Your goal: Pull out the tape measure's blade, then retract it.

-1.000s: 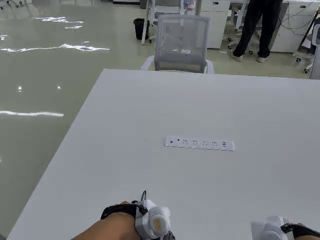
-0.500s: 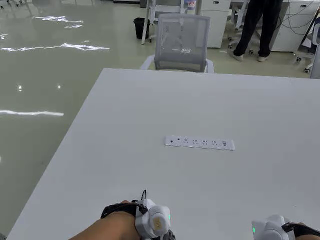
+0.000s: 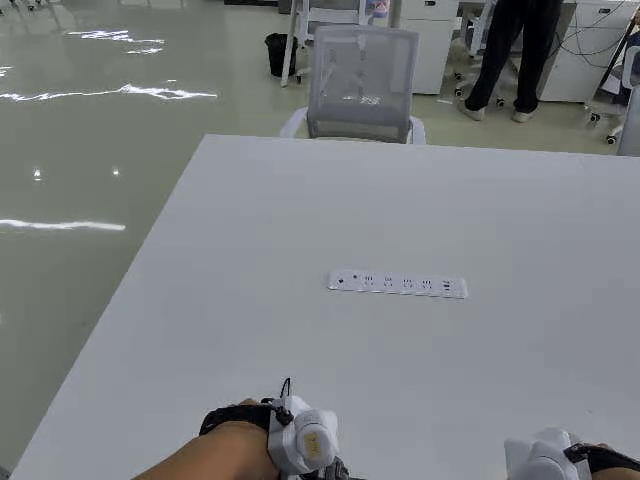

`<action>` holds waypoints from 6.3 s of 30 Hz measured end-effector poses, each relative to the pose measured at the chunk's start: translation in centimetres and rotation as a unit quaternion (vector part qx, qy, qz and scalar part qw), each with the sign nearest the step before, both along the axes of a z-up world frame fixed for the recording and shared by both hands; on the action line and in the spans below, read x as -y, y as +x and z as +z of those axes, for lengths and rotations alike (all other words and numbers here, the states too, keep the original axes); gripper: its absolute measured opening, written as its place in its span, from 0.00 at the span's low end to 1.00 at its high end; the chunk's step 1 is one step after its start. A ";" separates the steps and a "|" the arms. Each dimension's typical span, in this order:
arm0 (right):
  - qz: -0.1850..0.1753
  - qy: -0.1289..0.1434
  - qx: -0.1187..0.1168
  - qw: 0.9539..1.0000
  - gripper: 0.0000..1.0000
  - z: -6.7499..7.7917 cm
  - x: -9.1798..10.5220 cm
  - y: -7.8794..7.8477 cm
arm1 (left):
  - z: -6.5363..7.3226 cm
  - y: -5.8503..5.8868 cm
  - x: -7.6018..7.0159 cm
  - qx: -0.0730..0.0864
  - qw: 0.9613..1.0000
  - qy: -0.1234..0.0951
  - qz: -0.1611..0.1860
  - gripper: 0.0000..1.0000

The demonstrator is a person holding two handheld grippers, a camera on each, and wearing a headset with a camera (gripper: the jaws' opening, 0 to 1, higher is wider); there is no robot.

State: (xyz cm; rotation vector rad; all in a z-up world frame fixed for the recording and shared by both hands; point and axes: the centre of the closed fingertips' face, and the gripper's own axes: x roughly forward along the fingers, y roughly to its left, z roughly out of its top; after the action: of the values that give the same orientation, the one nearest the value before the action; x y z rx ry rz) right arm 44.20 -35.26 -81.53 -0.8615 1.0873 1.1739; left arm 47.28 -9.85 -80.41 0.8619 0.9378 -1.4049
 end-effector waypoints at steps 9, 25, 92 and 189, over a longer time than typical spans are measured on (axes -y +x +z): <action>0.002 0.003 -0.001 1.000 0.13 0.0 0.0 0.0 | 0.0 0.0 0.0 0.001 1.000 -0.001 0.000 0.39; -0.008 0.025 -0.003 1.000 0.14 0.0 0.0 0.0 | 0.0 0.0 0.1 0.000 1.000 -0.002 0.000 0.39; -0.167 0.047 0.050 0.984 1.00 0.8 2.0 1.7 | 0.0 0.1 0.1 0.007 1.000 -0.007 -0.001 0.39; -0.404 0.230 0.190 0.865 0.99 6.5 3.2 -6.4 | 5.3 -4.0 -20.2 0.068 0.850 -0.266 0.449 0.99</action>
State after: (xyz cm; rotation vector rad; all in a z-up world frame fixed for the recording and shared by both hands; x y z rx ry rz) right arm 37.84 -38.46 -75.00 -0.1806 0.6692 0.4734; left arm 43.28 10.30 -75.09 0.0392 0.6377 -0.6878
